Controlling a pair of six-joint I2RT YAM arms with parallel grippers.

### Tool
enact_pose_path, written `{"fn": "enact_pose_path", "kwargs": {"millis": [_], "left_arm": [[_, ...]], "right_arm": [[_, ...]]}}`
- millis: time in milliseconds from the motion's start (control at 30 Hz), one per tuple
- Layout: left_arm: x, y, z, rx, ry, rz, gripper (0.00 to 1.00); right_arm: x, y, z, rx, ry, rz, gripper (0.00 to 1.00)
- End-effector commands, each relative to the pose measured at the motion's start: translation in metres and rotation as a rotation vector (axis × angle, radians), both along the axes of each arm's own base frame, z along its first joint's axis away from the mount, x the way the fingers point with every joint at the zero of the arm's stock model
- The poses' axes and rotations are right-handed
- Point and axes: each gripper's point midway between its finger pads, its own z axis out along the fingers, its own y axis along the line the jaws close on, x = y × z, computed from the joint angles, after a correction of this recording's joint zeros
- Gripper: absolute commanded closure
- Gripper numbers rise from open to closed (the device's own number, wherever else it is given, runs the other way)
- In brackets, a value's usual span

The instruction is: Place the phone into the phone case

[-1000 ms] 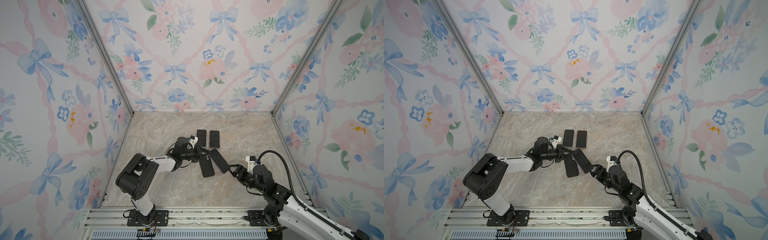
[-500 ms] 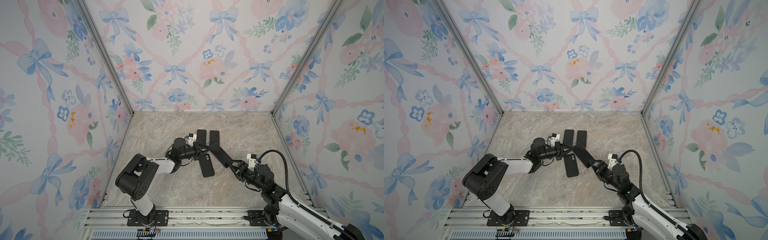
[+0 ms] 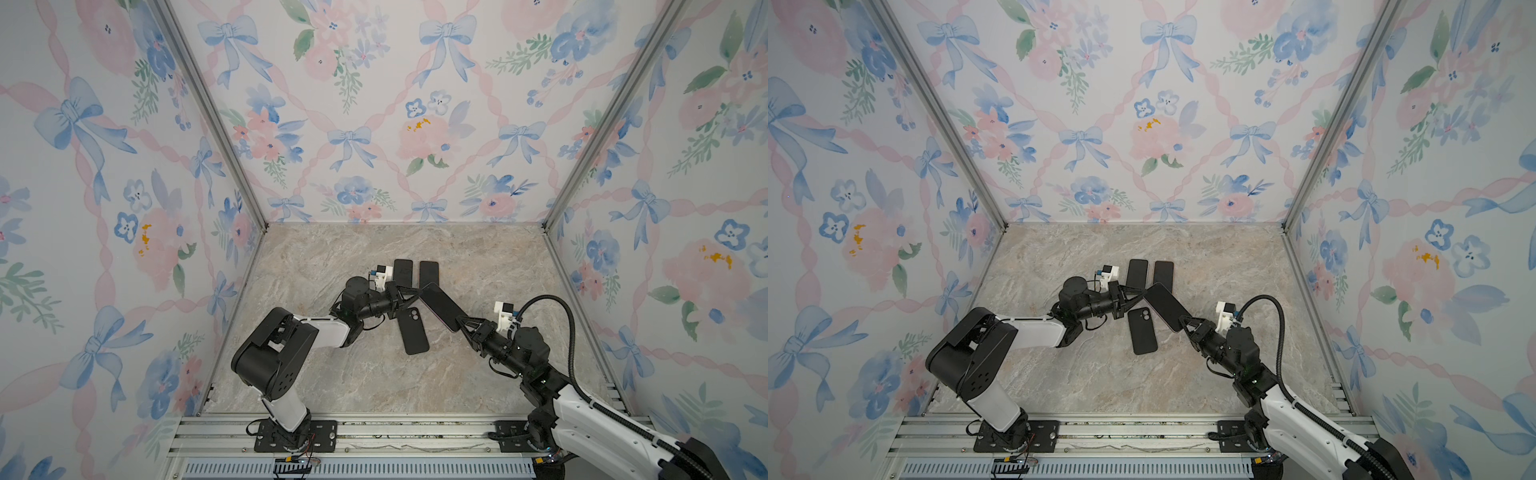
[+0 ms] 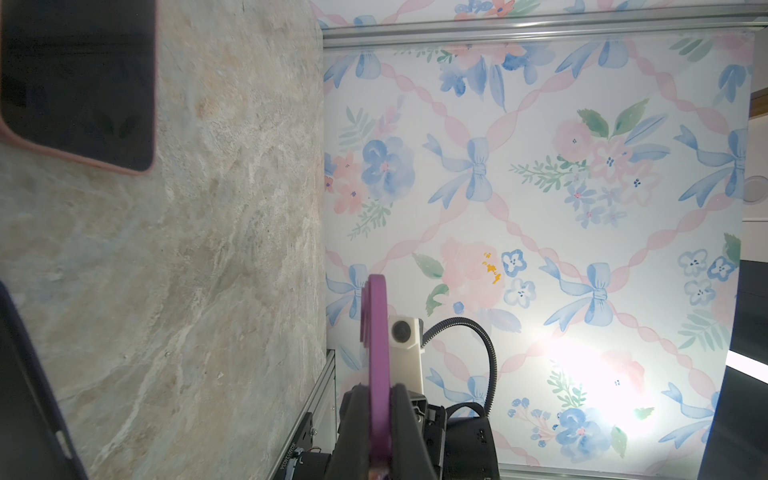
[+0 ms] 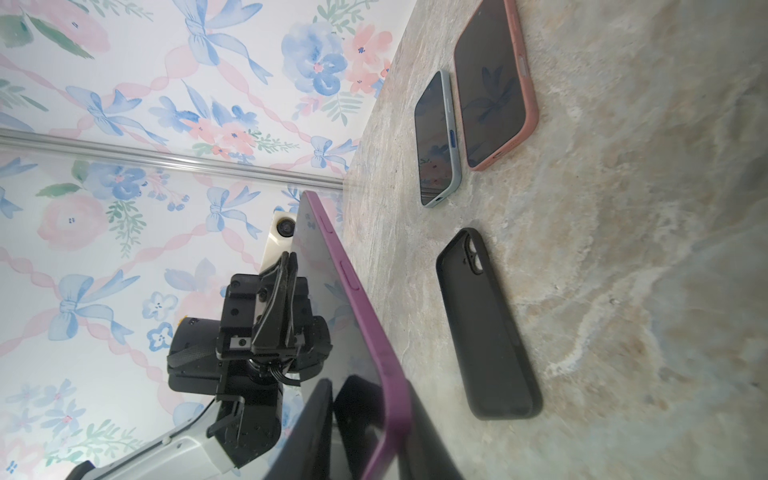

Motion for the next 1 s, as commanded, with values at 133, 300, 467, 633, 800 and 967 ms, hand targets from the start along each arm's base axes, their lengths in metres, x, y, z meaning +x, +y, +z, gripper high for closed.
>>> {"fn": "enact_pose_path", "kwargs": {"millis": [133,300,467,633,800,967], "left_arm": [[-0.004,-0.002,0.008,-0.04,-0.029,-0.024,1.0],[-0.005,-0.004,0.007,-0.035,-0.037,-0.033,1.0],[-0.007,-0.002,-0.011,0.045,-0.057,-0.064,0.66],[0.004,0.017,-0.055,0.363,-0.066,-0.075,0.5],[0.02,0.045,-0.087,0.745,-0.067,-0.103,0.42],[0.029,0.047,-0.104,0.846,-0.057,-0.155,0.37]], "right_arm": [[0.003,0.002,0.023,0.013,-0.069,0.008,0.84],[0.003,0.001,0.023,0.003,-0.066,0.01,0.92],[0.001,-0.005,0.017,-0.031,-0.037,0.004,0.98],[0.0,-0.016,0.006,-0.075,0.01,0.0,1.0],[-0.002,-0.024,-0.006,-0.121,0.046,0.017,1.0],[-0.006,-0.024,-0.015,-0.154,0.075,0.058,1.0]]}}
